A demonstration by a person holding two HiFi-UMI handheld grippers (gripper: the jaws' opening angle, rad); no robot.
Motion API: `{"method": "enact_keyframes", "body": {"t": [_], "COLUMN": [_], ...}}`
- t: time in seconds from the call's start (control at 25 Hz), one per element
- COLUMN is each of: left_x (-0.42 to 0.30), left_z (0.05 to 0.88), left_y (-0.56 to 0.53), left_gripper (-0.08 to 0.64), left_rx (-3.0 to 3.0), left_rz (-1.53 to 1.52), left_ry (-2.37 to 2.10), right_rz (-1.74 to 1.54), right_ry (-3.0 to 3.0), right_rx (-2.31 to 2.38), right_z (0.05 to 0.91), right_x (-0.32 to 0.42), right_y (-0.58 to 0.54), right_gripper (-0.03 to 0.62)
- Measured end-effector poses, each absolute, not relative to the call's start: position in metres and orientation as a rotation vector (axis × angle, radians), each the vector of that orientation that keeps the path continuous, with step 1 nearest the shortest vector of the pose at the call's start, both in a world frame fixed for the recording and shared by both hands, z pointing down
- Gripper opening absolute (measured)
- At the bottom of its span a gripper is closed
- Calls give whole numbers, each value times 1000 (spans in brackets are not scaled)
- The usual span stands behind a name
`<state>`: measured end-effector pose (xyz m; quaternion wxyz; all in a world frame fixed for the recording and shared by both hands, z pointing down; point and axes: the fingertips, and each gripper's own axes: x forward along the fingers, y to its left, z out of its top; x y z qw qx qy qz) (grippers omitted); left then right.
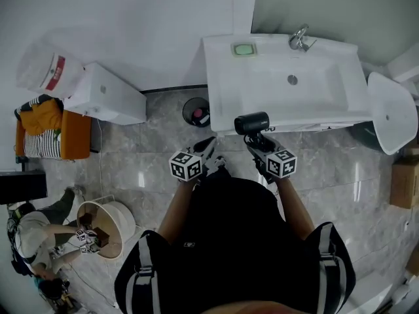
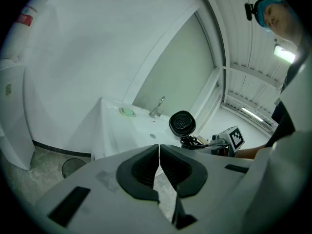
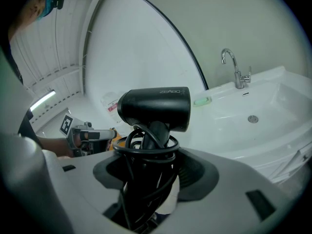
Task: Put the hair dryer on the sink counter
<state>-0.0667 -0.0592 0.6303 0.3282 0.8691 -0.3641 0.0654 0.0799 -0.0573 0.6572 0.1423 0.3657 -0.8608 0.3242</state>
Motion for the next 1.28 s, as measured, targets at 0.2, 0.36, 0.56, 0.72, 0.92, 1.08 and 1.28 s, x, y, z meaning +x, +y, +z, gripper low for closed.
{"method": "enact_keyframes", "body": {"t": [0.2, 0.36, 0.56, 0.72, 0.92, 1.08, 1.28], "left_x": [-77, -91, -111, -118, -124, -135, -139], "left_z": [632, 634, 632, 635, 636, 638, 637], "left_y": [-85, -101, -117, -117, -114, -117, -127], "left_gripper": [18, 19, 19, 20, 18, 18, 20], "left_rx": [2304, 2325, 2349, 2347, 2336, 2313, 2293], "left_rz": [187, 196, 195, 200, 189, 170, 150], "left_ry": [-890, -858, -834, -820, -828, -872, -905], "right_rz": [933, 936, 919, 922, 922, 917, 912], "right_ry": [-2459, -2437, -2424, -2415, -2401, -2400, -2397], "right_rx": [1111, 1172, 1245, 1253, 1263, 1230, 1213], "right_z": [662, 667, 664, 666, 668, 671, 674], "right_x": [66, 57, 43, 35, 31, 27, 27], "right_y": [-80, -94, -109, -110, -114, -120, -135], "right_gripper": [310, 310, 310, 310, 310, 310, 310]}}
